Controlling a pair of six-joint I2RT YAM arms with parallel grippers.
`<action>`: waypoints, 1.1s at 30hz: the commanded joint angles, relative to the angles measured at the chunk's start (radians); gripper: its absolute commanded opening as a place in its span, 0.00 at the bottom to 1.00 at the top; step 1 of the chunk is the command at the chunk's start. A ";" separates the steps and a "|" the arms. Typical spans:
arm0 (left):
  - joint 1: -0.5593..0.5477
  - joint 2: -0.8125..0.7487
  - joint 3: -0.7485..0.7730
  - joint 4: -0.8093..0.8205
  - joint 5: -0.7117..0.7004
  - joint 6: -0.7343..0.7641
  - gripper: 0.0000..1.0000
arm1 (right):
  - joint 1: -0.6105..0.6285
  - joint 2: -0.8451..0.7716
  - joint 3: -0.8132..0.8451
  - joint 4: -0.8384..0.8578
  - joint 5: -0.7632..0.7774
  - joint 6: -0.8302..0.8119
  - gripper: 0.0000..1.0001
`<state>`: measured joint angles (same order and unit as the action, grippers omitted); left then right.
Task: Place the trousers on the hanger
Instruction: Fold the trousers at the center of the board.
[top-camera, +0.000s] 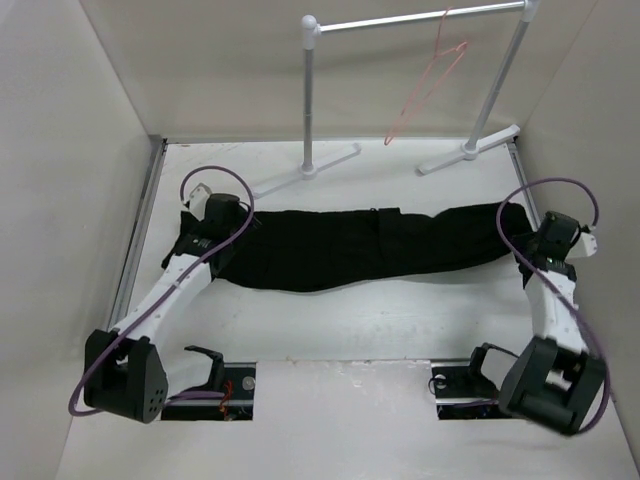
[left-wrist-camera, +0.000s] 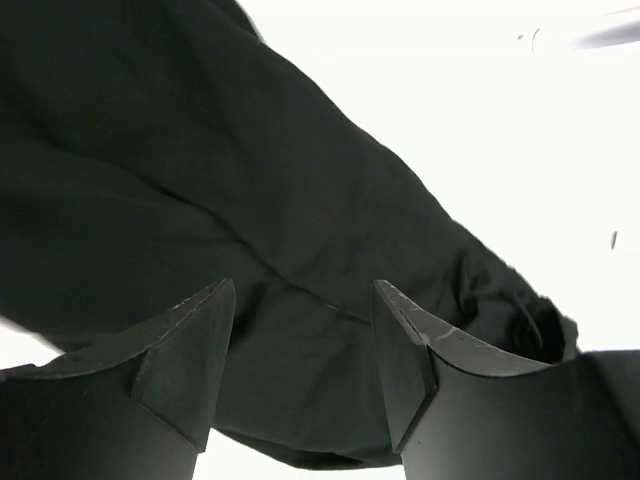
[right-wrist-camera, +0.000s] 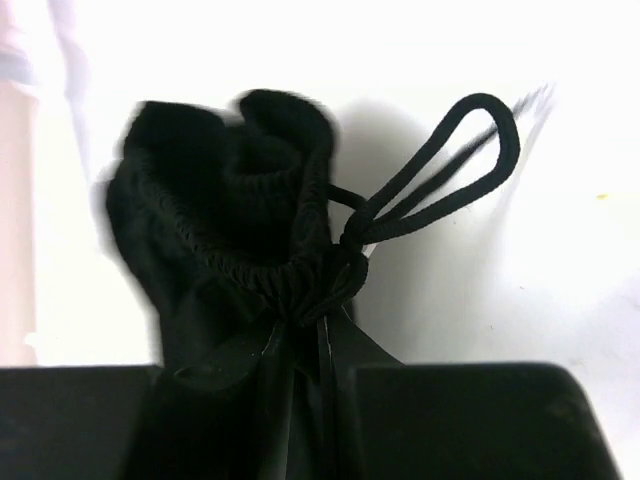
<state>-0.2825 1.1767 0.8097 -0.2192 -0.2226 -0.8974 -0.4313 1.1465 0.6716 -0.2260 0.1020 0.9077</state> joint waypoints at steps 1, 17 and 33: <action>0.012 -0.060 0.029 -0.077 -0.024 0.021 0.54 | -0.011 -0.200 0.058 -0.119 0.133 -0.053 0.15; 0.121 -0.338 0.253 -0.404 -0.047 0.069 0.55 | 0.526 -0.398 0.499 -0.346 0.211 -0.224 0.15; 0.335 -0.367 0.253 -0.393 0.066 0.087 0.57 | 1.377 0.489 1.070 -0.197 0.525 -0.142 0.15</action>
<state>0.0292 0.8326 1.0565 -0.6155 -0.1925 -0.8169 0.9081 1.5425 1.6096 -0.4988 0.5846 0.7513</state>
